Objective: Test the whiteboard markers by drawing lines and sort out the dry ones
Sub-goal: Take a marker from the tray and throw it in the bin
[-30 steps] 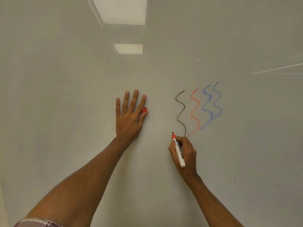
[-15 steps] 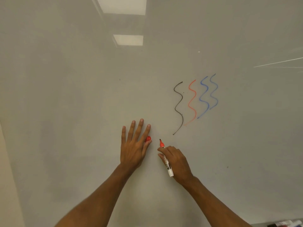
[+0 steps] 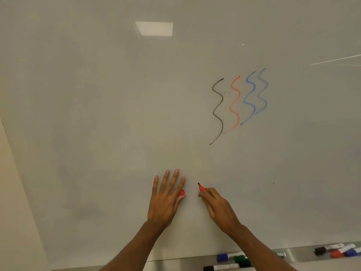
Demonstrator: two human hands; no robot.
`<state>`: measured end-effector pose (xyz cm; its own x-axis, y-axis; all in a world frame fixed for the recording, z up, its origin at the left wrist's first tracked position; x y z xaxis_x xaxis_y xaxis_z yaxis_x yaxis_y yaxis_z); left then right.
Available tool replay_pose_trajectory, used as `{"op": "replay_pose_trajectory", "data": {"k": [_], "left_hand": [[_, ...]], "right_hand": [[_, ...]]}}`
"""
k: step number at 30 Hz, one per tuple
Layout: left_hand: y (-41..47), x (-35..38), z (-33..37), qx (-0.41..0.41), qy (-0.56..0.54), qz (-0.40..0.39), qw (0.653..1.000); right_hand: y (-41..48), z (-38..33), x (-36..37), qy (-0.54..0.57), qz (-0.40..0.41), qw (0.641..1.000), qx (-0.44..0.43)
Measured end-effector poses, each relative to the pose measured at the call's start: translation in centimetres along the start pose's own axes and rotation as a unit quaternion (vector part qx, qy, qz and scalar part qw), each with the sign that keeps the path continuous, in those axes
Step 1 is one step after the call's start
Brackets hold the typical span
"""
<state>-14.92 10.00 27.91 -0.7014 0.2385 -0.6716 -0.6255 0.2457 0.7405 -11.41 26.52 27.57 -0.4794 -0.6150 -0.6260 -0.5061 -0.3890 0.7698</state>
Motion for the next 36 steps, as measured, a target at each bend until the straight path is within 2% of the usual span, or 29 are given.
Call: {"op": "replay_pose_trajectory", "data": {"k": [4, 10, 17, 20, 24, 29, 36], "left_hand": [[-1.7, 1.3, 0.0, 0.014, 0.01, -0.016, 1.0], [-4.1, 3.6, 1.2, 0.044, 0.007, -0.053, 0.998], [-5.3, 5.2, 3.4, 0.084, 0.018, -0.043, 0.995], [-6.0, 6.1, 4.8, 0.127, 0.024, -0.049, 0.99], [-6.6, 6.1, 7.8, 0.161, 0.015, -0.076, 0.984], [-6.7, 7.7, 12.1, 0.197, 0.035, -0.168, 0.965], [-8.5, 10.3, 18.1, 0.229, 0.039, -0.27, 0.934]], "right_hand": [[-1.9, 1.0, 1.3, 0.011, -0.022, 0.999, 0.025], [-3.5, 1.0, 2.6, -0.015, -0.064, 0.998, 0.001], [-5.2, 0.6, 3.4, -0.028, -0.101, 0.994, -0.028], [-6.0, 0.7, 3.6, -0.034, -0.106, 0.994, -0.021], [-7.5, 1.6, 3.1, -0.029, -0.081, 0.996, 0.031], [-11.3, 3.8, 1.9, -0.013, -0.06, 0.987, 0.148], [-16.7, 5.1, -1.7, -0.034, -0.045, 0.974, 0.217]]}}
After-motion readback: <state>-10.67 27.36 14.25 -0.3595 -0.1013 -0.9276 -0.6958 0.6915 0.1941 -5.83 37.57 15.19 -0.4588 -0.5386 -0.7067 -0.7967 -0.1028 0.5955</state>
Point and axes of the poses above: each hand's wrist, its own y-axis towards the middle knuckle, its own x-axis out of the palm, z = x × y, the point moved 8 cm from there along y, towards the middle knuckle, and after that the axes turned 10 degrees about -x, right-handed, at the moved point
